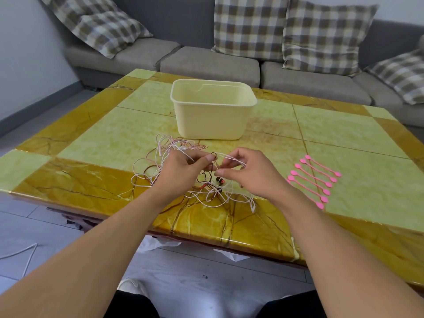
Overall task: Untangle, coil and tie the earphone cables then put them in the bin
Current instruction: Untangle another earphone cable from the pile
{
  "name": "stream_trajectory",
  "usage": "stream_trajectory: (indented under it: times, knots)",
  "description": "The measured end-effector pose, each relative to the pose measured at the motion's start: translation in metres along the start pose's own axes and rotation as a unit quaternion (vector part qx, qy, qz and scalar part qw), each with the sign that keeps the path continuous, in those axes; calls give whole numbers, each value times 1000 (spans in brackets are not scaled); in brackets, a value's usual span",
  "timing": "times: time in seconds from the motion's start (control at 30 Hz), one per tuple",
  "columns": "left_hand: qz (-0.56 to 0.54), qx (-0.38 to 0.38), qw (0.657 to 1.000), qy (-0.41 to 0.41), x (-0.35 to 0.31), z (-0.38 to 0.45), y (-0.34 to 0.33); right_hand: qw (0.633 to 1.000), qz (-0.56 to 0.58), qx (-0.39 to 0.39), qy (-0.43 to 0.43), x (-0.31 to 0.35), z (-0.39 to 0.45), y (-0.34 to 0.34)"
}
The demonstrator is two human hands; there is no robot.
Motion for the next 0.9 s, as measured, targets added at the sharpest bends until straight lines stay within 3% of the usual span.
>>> stream_trajectory:
  times: [0.23, 0.57, 0.9]
  knots:
    - [-39, 31, 999, 16, 1, 0, -2, 1000, 0, 23, -15, -7, 3, -10]
    - [-83, 16, 995, 52, 8, 2, 5, 998, 45, -36, -15, -1, 0, 7]
    - [-40, 8, 999, 34, 7, 1, 8, 997, 49, -56, 9, 0, -2, 10]
Point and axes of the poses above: each hand's wrist, its own z-axis towards the middle knuckle, its own y-axis out of the back of the hand, x = y × z, the point moved 6 cm from there along z, towards the middle knuckle, and after that the axes turned 5 degrees about y, right-handed, at the moved point
